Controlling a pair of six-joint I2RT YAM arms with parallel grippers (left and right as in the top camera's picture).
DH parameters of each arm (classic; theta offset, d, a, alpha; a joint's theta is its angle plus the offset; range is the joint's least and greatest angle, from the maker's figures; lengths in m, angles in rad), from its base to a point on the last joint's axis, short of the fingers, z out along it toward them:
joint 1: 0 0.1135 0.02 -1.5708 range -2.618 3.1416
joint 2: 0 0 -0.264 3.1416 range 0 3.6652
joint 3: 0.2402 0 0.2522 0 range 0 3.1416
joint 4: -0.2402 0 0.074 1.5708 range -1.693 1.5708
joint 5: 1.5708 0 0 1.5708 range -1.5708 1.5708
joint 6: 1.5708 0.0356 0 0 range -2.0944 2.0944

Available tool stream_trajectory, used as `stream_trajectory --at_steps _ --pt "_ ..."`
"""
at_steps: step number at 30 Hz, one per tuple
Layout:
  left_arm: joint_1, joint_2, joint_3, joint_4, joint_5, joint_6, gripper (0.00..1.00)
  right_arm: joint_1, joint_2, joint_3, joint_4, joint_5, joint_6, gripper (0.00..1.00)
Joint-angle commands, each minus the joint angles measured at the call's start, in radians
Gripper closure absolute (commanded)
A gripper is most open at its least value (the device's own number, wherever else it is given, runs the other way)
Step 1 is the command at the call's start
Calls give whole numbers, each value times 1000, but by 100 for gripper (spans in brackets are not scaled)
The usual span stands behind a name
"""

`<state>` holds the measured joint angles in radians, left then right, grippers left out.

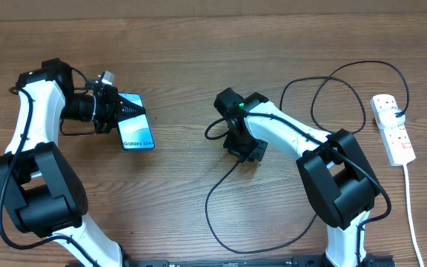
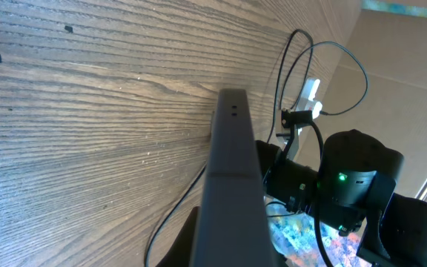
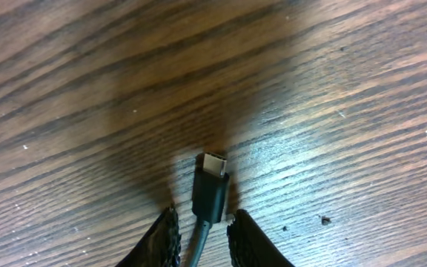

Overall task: Plug charger to phone and switch on socket
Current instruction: 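Close the right gripper on the USB-C plug and lift it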

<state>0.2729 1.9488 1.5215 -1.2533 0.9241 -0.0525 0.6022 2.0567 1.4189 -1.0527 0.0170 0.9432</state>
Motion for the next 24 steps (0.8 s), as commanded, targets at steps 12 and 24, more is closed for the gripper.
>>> stream_trajectory --at_steps 12,24 --pt "2 -13 -5 -5 37 16 96 -9 15 -6 19 26 -8 96" --pt "2 -13 -5 -5 46 15 96 -9 15 -6 33 -22 -69 74"
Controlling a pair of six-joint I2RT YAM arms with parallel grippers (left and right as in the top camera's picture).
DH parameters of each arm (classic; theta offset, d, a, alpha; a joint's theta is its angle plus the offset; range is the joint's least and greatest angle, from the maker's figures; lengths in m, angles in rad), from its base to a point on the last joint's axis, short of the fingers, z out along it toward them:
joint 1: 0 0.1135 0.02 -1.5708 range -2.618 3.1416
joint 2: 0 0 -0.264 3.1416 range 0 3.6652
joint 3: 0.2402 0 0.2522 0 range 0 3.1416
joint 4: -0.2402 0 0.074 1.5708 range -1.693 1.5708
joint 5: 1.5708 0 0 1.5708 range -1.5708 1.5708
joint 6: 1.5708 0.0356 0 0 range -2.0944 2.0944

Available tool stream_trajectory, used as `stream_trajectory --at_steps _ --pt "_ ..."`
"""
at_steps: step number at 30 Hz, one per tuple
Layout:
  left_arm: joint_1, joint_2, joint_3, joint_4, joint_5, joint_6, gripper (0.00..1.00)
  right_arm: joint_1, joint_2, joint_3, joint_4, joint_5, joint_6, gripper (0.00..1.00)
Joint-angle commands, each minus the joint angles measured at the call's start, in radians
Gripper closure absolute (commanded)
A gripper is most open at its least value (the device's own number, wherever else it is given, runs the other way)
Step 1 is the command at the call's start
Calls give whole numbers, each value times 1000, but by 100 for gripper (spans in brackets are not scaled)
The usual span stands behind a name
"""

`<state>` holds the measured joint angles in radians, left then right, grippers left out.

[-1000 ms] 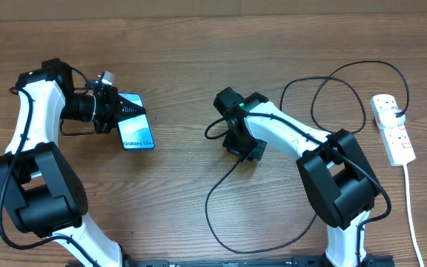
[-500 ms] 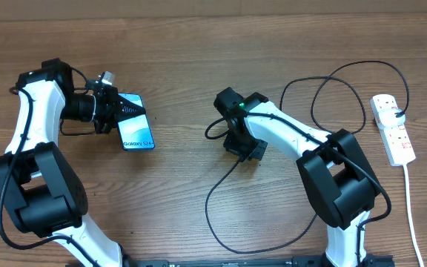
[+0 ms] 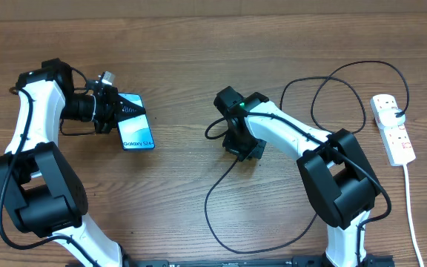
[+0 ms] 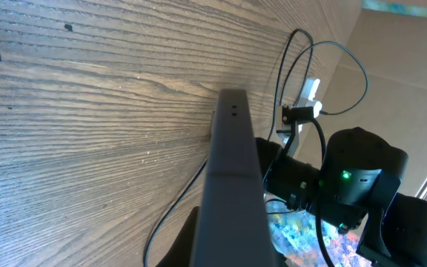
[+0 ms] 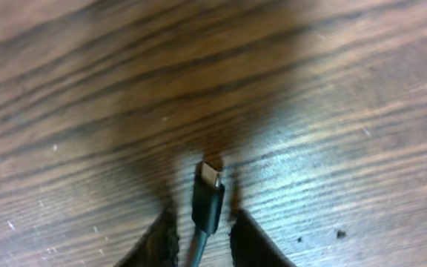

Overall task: Plug charger to phone and switch on socket
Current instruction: 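Close the right gripper on the USB-C plug and lift it, then carry the USB-C plug with the right gripper toward the phone's bottom port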

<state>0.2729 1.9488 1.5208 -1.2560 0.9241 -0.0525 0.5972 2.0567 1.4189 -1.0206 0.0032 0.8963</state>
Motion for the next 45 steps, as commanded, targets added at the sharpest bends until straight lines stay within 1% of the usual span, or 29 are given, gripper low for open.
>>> stream_trajectory --at_steps 1,2,4,7,9,10,12,13,15,17,19,21,23,27,29,34,39,43,45 --pt "2 -13 -5 -3 46 16 96 -4 15 -6 2 -8 -22 75" --pt "2 -13 -5 -3 46 16 96 -4 15 -6 2 -8 -22 81" --pt "2 -13 -5 0 45 16 96 -4 15 -6 3 -8 -22 95" --pt "2 -13 -5 2 45 32 96 -4 15 -6 23 -16 -42 96" --pt "2 -13 -5 4 47 46 96 -4 15 -4 43 -35 -80 94" --pt "2 -13 -5 5 47 50 96 -4 15 -4 53 -50 -105 93" --pt "2 -13 -5 9 56 53 96 -4 14 -3 67 -79 -167 93" --pt "2 -13 -5 8 60 53 96 -5 14 1 70 -97 -199 96" --pt "2 -14 -5 9 92 79 96 -11 14 16 66 -154 -276 96" --pt "2 -14 -5 7 188 174 96 -24 8 37 71 -267 -385 96" --pt "2 -14 -5 -3 319 296 96 -42 -13 42 90 -401 -509 96" --pt "3 -14 -5 -15 422 365 96 -61 -48 42 98 -536 -615 96" --pt "3 -14 -5 -15 501 390 96 -82 -94 42 95 -676 -735 96" --pt "2 -14 -5 -22 586 407 96 -98 -175 42 68 -897 -927 96" --pt "2 -14 -5 -53 650 463 96 -98 -198 42 48 -975 -994 96" --pt "2 -16 0 -148 656 507 96 -96 -207 41 -4 -1222 -1165 96" --pt "1 -20 0 -243 656 532 96 -67 -207 40 5 -1271 -1174 96" --pt "-3 -21 0 -291 656 536 96 -30 -207 40 45 -1365 -1173 96" --pt "-10 -21 0 -304 656 536 96 -14 -207 40 93 -1397 -1128 96"
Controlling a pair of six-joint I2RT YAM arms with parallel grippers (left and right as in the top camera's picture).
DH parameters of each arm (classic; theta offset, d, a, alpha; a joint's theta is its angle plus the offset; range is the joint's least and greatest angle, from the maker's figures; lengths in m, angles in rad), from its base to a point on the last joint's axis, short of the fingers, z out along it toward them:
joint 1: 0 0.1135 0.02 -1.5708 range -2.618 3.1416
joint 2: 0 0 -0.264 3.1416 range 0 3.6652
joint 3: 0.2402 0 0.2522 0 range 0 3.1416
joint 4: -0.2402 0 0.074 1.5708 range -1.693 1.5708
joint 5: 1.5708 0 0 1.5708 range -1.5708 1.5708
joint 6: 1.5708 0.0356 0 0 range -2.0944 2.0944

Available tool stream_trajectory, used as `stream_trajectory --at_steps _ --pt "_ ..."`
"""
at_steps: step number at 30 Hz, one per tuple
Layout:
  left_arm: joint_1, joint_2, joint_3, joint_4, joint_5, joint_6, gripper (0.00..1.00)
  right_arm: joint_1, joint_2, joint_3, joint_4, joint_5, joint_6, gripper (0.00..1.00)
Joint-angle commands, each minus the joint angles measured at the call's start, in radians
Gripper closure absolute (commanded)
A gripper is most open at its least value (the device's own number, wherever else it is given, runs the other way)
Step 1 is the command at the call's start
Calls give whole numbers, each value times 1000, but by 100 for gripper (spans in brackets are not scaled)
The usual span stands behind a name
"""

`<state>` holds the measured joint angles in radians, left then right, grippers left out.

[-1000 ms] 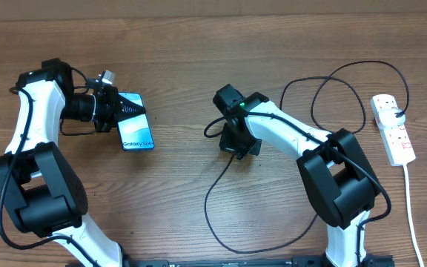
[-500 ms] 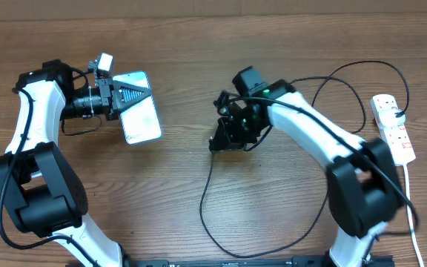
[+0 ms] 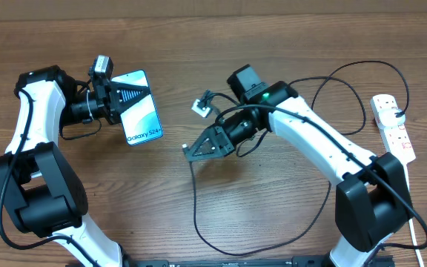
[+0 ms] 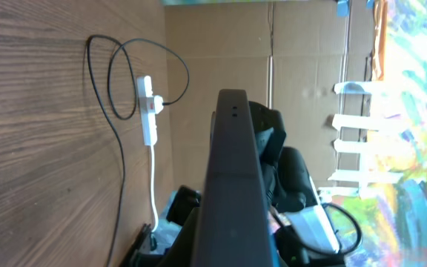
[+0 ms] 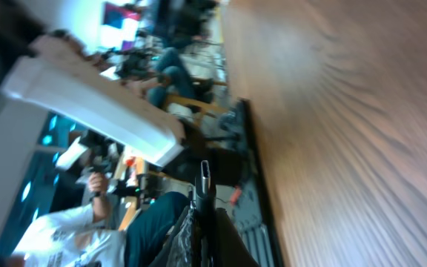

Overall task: Plug charger to phone and switch on socket
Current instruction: 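Carry the USB-C plug with the right gripper toward the phone's bottom port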

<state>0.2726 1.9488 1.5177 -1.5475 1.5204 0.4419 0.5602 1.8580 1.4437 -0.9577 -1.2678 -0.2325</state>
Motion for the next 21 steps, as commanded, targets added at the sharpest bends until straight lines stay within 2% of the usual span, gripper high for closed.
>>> stream_trajectory --at_steps 1,9,21 --pt "-11 -21 3 -13 60 42 95 30 -8 16 61 -126 42 96" --pt "-35 -21 3 -6 60 53 96 74 -8 16 275 -125 277 96" --pt "-71 -21 3 15 60 51 95 87 -8 16 303 -45 341 96"
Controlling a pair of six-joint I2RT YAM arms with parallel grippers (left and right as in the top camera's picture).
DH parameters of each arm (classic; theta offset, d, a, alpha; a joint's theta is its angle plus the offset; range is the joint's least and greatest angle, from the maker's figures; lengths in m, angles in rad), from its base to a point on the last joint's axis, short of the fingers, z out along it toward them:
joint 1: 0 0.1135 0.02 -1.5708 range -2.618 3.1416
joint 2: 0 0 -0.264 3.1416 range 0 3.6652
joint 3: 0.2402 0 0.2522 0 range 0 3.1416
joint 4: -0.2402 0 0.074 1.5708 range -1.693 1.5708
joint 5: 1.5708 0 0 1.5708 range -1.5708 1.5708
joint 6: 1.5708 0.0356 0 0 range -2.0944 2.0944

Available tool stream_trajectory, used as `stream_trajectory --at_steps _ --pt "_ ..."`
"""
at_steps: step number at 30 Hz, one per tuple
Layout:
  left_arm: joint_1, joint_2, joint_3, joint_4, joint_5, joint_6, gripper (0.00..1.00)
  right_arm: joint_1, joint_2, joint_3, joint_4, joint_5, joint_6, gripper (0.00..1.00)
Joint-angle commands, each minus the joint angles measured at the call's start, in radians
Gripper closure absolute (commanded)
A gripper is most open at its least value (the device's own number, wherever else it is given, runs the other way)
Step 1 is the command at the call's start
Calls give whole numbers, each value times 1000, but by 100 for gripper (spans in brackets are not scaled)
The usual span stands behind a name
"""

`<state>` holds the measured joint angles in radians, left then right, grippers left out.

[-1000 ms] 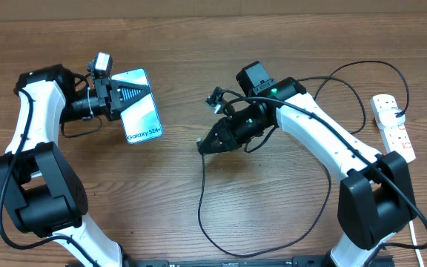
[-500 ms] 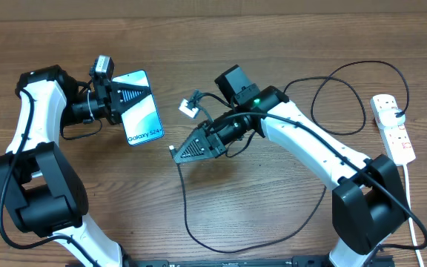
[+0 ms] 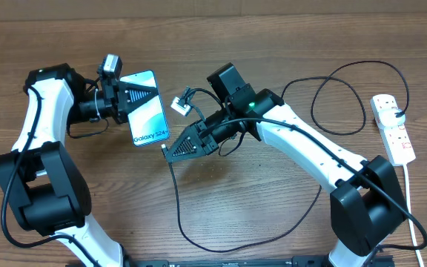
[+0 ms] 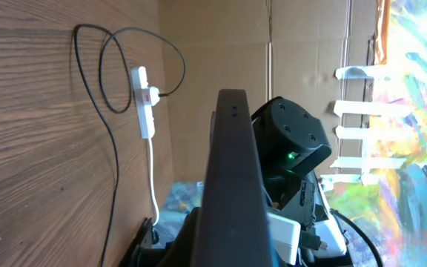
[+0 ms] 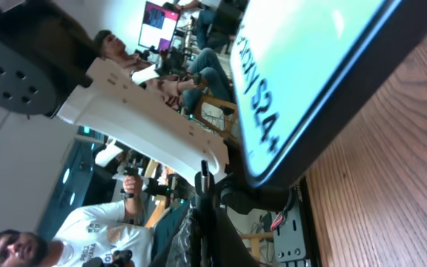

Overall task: Plug charger to phone and switch on socket
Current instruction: 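Carry the USB-C plug with the right gripper toward the phone's bottom port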

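Note:
A Galaxy S24+ phone (image 3: 148,108) with a lit screen is held up off the table, my left gripper (image 3: 127,99) shut on its upper half. In the left wrist view it is a dark edge-on bar (image 4: 233,170). My right gripper (image 3: 168,153) is shut on the black charger plug (image 5: 204,180), whose metal tip sits just below and right of the phone's bottom edge, a small gap between them. The phone screen (image 5: 302,74) fills the right wrist view. A white power strip (image 3: 393,127) lies at the far right with the charger's mains plug in it.
The black charger cable (image 3: 199,237) hangs from my right gripper and loops over the table's front, then coils back near the power strip (image 4: 144,100). A white lead (image 3: 414,215) runs from the strip toward the front edge. My right arm (image 3: 302,148) spans the middle.
My right gripper, still holding the plug, has moved left, and the plug tip now sits near the phone's bottom edge. The left gripper has shifted the phone slightly to the right.
At first my left gripper held the phone low at the left, while my right gripper stood open over the plug lying on the table. Later the plug was gripped and raised and the phone lifted and tilted. Now plug and phone nearly meet.

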<state>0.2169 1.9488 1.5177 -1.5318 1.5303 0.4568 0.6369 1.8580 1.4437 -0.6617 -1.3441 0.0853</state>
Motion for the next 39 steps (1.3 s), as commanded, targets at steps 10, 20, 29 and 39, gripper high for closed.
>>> stream_trajectory --at_steps 10,20,29,39 --pt "-28 -21 3 -1 50 7 96 16 -8 16 45 64 80 96" --pt "-28 -21 3 -1 50 7 96 23 -8 16 85 113 159 96" --pt "-28 -21 3 0 50 7 96 45 -8 16 81 117 159 96" --pt "-28 -21 3 0 50 8 96 45 -8 16 97 117 190 96"
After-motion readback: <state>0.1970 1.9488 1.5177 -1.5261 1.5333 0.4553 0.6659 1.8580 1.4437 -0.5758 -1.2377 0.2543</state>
